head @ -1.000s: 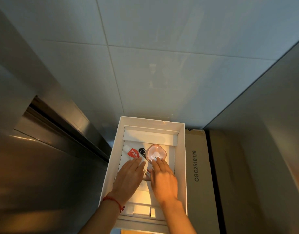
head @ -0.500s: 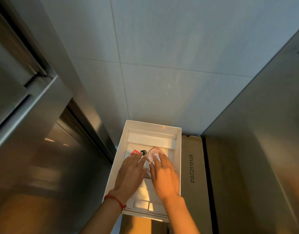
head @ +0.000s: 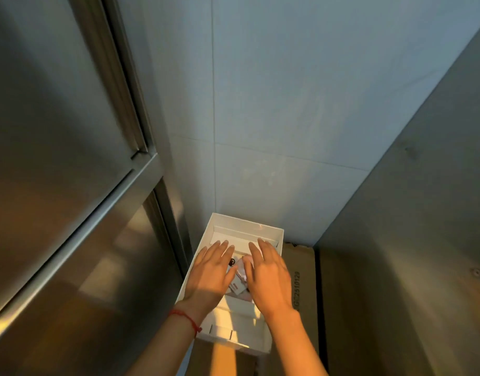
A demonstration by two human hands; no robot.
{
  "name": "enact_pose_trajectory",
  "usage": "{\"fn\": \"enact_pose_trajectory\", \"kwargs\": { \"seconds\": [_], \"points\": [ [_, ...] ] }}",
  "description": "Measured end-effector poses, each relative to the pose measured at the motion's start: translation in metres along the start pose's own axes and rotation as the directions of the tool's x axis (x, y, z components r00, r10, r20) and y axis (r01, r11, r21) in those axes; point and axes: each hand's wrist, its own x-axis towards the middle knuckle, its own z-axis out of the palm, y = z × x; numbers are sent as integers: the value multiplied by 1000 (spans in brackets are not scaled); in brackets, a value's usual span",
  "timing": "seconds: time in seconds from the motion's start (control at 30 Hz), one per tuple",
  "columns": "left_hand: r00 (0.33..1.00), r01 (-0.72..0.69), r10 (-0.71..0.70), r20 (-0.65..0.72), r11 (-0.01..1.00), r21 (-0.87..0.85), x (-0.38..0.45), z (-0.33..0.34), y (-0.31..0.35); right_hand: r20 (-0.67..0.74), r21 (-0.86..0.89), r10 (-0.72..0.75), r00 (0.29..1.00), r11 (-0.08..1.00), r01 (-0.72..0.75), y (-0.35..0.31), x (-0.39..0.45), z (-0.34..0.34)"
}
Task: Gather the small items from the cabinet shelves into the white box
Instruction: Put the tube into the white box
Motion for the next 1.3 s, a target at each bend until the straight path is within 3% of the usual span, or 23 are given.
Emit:
{"fn": "enact_pose_trajectory", "kwargs": {
  "seconds": [0.37, 1.3],
  "points": [
    [996, 72, -69, -62, 996, 52, -23, -67, 10, -90, -27, -87, 992, 996, 85, -34, -24, -65],
    [971, 57, -42, -233, 997, 60, -145, -243, 63, -282, -10, -125, 951, 992, 127, -107, -150, -200]
  ]
}}
